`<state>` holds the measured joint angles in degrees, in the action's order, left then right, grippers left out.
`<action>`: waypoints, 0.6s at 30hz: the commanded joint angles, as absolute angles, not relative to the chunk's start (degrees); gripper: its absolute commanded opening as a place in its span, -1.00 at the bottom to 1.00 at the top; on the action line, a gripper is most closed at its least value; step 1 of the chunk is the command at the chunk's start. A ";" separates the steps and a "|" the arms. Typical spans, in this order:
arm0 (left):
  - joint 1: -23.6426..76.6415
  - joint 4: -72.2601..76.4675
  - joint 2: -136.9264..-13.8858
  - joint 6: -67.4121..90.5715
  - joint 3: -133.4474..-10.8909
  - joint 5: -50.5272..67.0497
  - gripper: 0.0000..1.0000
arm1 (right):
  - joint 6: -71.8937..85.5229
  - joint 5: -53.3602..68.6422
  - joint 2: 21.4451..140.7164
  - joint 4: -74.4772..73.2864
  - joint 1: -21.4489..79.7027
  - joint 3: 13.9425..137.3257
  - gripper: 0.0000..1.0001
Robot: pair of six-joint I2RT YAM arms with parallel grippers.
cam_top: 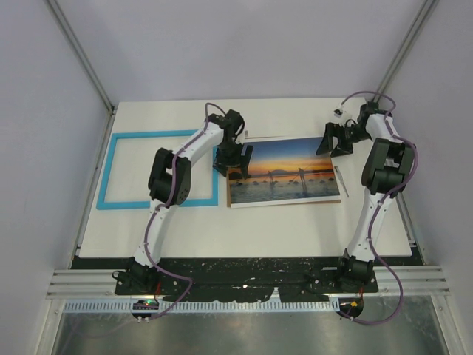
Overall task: Take the photo out of the frame
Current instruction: Pick up the photo frame from the center of the board.
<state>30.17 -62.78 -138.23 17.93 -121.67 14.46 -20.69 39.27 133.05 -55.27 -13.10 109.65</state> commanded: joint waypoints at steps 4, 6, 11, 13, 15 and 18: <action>30.41 -59.15 -138.16 18.46 -120.94 18.10 0.69 | -21.36 51.31 136.84 -64.59 -12.83 111.79 0.68; 30.41 -59.15 -138.16 18.46 -120.94 18.11 0.69 | -21.45 55.09 137.28 -66.00 -13.09 112.76 0.66; 30.41 -58.97 -138.08 18.46 -120.76 18.46 0.68 | -21.27 64.05 136.58 -67.24 -14.15 113.55 0.57; 30.41 -59.06 -138.16 18.46 -120.76 18.63 0.69 | -20.92 66.87 136.14 -67.41 -14.41 113.73 0.53; 30.41 -58.89 -138.16 18.46 -120.76 18.72 0.69 | -20.48 69.69 135.97 -67.76 -14.76 113.91 0.50; 30.41 -58.89 -138.08 18.46 -120.67 18.90 0.68 | -20.48 73.64 135.53 -68.47 -15.03 113.99 0.41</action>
